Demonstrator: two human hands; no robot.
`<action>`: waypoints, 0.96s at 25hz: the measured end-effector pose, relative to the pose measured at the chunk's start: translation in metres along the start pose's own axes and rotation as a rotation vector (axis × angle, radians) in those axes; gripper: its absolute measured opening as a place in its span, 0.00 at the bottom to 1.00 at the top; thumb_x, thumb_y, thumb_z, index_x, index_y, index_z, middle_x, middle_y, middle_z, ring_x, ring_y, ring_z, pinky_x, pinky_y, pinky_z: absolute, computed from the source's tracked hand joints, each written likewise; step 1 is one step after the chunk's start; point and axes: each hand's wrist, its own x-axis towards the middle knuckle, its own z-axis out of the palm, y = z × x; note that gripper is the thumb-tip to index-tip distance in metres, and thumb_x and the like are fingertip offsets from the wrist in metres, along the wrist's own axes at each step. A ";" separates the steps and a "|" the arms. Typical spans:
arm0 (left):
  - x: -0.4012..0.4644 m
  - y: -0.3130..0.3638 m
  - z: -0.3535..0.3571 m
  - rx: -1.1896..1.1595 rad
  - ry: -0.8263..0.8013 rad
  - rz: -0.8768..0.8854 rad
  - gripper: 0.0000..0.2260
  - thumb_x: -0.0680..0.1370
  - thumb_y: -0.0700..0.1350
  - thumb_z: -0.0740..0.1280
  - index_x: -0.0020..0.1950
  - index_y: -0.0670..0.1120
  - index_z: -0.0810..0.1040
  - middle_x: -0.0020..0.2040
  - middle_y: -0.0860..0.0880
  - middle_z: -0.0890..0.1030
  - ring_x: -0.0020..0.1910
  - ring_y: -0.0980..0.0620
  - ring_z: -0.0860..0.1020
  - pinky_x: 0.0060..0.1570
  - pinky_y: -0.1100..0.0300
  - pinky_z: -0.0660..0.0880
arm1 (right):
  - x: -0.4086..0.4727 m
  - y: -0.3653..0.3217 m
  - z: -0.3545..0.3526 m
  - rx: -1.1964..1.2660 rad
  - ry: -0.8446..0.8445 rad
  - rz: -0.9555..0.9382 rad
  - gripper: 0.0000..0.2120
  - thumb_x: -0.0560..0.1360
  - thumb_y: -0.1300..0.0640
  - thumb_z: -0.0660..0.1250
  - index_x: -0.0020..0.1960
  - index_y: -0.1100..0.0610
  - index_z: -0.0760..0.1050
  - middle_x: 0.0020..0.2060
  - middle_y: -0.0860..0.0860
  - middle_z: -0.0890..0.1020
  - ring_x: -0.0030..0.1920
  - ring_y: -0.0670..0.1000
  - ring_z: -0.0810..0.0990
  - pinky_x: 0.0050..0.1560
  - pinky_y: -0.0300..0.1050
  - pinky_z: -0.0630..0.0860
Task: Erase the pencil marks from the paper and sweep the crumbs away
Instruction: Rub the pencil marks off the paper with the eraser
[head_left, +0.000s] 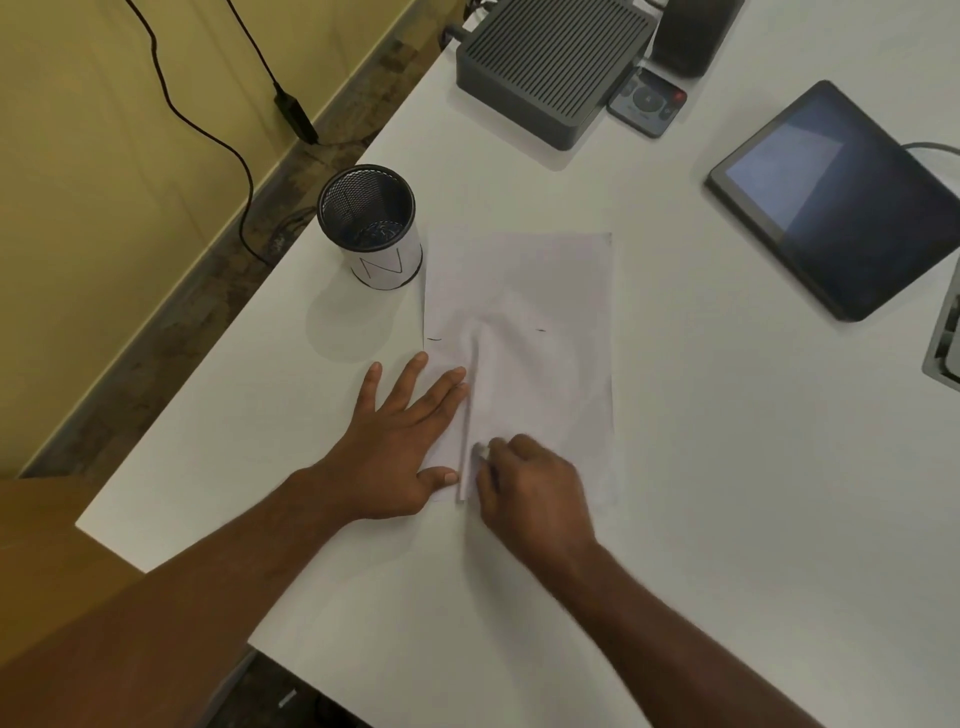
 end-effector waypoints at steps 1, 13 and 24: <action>0.000 -0.001 0.001 -0.005 0.003 -0.002 0.42 0.78 0.69 0.51 0.79 0.56 0.26 0.79 0.61 0.24 0.79 0.50 0.23 0.75 0.39 0.23 | 0.010 0.015 -0.008 -0.025 0.008 0.059 0.12 0.76 0.58 0.68 0.34 0.57 0.75 0.28 0.54 0.76 0.27 0.58 0.75 0.26 0.44 0.69; -0.002 0.000 -0.002 -0.029 0.011 0.001 0.41 0.78 0.67 0.53 0.81 0.54 0.32 0.79 0.60 0.26 0.79 0.50 0.23 0.76 0.39 0.25 | 0.034 0.044 -0.019 -0.009 0.160 0.205 0.12 0.76 0.57 0.68 0.34 0.57 0.76 0.28 0.54 0.76 0.29 0.57 0.75 0.28 0.45 0.71; -0.001 -0.003 0.004 -0.041 0.048 0.020 0.42 0.79 0.67 0.54 0.81 0.55 0.32 0.81 0.59 0.28 0.80 0.50 0.25 0.77 0.38 0.28 | 0.043 0.054 -0.029 -0.061 0.243 0.271 0.12 0.74 0.58 0.71 0.33 0.56 0.75 0.27 0.54 0.76 0.28 0.58 0.75 0.27 0.44 0.67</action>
